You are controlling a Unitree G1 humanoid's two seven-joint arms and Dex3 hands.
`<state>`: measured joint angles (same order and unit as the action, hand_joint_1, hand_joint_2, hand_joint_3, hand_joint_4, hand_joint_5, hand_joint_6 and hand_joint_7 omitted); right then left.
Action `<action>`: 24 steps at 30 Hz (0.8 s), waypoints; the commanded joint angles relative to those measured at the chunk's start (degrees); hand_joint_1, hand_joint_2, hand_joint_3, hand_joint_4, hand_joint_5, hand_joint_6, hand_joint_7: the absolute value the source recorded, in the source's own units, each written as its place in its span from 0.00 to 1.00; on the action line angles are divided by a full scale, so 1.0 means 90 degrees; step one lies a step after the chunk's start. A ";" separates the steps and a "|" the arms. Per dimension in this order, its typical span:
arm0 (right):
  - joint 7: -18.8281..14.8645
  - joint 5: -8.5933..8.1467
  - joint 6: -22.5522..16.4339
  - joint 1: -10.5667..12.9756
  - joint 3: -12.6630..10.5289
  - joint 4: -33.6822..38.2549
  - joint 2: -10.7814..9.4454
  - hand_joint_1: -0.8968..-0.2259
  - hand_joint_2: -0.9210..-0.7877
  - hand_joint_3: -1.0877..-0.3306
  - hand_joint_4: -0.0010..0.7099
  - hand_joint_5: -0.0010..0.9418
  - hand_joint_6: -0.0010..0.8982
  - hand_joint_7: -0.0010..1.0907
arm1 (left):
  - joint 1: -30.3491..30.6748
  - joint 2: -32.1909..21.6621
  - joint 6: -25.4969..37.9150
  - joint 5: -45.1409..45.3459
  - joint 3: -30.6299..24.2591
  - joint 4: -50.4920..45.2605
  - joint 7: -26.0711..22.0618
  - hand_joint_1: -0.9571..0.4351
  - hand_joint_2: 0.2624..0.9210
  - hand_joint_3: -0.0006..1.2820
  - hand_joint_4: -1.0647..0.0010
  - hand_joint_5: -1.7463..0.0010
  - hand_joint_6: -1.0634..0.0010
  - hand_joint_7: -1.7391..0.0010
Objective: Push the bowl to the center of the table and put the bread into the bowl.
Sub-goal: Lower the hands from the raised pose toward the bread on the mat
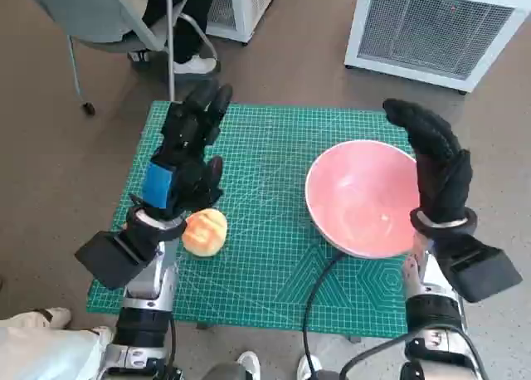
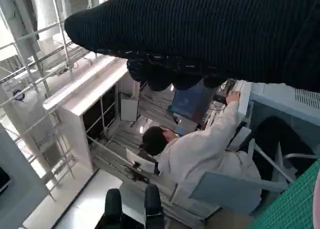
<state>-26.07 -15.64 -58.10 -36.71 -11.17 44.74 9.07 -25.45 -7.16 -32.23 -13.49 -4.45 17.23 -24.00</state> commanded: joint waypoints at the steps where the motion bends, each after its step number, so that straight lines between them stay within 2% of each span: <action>1: -0.0077 -0.0032 0.0099 0.0125 -0.0006 0.0069 0.0070 0.27 0.00 0.45 0.41 0.00 0.35 0.00 | -0.0045 -0.0020 -0.0091 0.0082 -0.0012 -0.0002 0.0054 0.26 1.00 0.51 0.86 0.96 1.00 0.72; 17: -0.0023 0.0010 0.0088 0.0140 -0.0030 0.0111 0.0072 0.26 0.00 0.45 0.41 0.00 0.35 0.00 | -0.0064 -0.0037 -0.0136 0.0076 -0.0016 0.0081 0.0054 0.26 1.00 0.50 0.87 0.96 1.00 0.72; 24: -0.0105 -0.0133 0.0121 0.0167 -0.0136 0.0157 0.0176 0.26 0.00 0.45 0.41 0.00 0.35 0.00 | -0.0061 -0.0046 -0.0133 0.0090 -0.0012 0.0083 0.0057 0.26 1.00 0.50 0.87 0.96 1.00 0.72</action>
<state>-26.32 -15.84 -58.06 -36.71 -11.57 45.04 9.43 -25.52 -7.19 -32.74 -13.33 -4.57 17.66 -23.47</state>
